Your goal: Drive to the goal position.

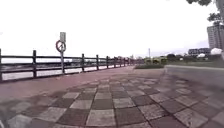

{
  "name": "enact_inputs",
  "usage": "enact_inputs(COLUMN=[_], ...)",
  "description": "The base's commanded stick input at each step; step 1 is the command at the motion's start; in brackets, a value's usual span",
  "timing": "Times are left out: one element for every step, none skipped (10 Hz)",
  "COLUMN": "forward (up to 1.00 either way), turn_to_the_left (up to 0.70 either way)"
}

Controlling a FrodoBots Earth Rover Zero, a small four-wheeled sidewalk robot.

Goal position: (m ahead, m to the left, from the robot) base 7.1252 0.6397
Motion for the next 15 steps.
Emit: enact_inputs(forward=[1.00, 1.00, 1.00, 1.00, 1.00, 1.00, 1.00, 1.00, 1.00, 1.00, 1.00, 1.00, 1.00, 1.00, 1.00], turn_to_the_left=[0.00, 0.00, 0.00, 0.00, 0.00, 0.00, 0.00, 0.00, 0.00, 0.00, 0.00, 0.00, 0.31, 0.40, 0.40])
